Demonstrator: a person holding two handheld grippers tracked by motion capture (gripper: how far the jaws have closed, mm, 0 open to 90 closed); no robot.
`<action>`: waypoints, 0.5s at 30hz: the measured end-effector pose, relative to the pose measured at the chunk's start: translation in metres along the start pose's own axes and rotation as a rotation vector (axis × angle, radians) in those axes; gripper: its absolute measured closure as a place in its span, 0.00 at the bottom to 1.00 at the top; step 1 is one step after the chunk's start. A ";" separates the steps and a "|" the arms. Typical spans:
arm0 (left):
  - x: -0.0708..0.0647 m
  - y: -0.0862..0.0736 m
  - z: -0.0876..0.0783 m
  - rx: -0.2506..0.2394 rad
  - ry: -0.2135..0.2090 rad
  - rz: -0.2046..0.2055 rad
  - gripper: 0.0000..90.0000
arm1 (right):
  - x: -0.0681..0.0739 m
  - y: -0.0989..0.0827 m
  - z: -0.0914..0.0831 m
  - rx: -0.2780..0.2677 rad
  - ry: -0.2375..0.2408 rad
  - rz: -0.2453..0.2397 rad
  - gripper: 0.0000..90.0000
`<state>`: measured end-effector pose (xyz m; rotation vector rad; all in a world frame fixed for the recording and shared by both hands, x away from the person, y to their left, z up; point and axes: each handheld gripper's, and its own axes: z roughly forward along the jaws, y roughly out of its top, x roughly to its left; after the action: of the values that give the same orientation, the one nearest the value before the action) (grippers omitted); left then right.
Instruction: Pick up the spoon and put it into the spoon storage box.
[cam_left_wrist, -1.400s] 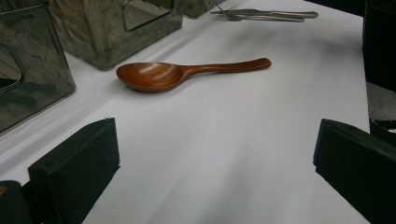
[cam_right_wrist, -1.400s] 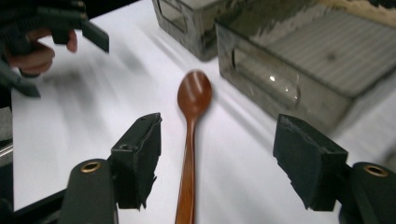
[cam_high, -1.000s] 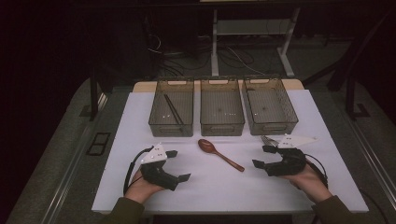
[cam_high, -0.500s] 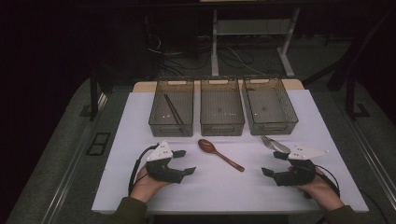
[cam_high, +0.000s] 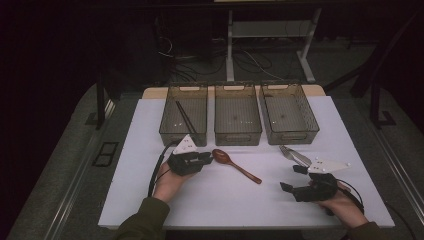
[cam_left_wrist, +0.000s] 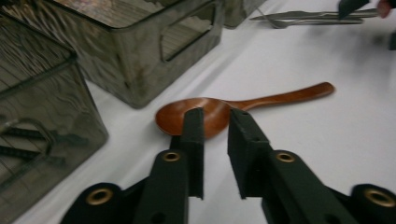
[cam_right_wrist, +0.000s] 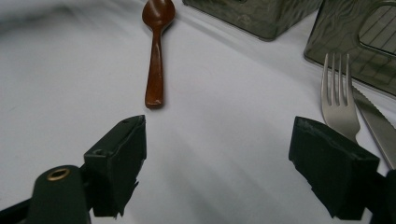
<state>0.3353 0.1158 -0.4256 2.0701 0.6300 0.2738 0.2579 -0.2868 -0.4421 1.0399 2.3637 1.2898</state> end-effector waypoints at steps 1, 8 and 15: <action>0.002 0.002 0.003 0.002 0.001 0.003 0.92 | 0.000 0.000 0.000 0.002 0.000 0.000 0.20; 0.007 0.018 0.027 0.028 -0.024 0.016 0.99 | -0.001 -0.001 0.001 0.008 -0.008 -0.002 0.20; 0.012 0.028 0.053 0.054 -0.017 0.041 0.98 | -0.002 -0.001 0.000 0.008 -0.010 -0.006 0.20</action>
<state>0.3770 0.0715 -0.4314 2.1370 0.5912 0.2646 0.2590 -0.2885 -0.4434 1.0387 2.3644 1.2708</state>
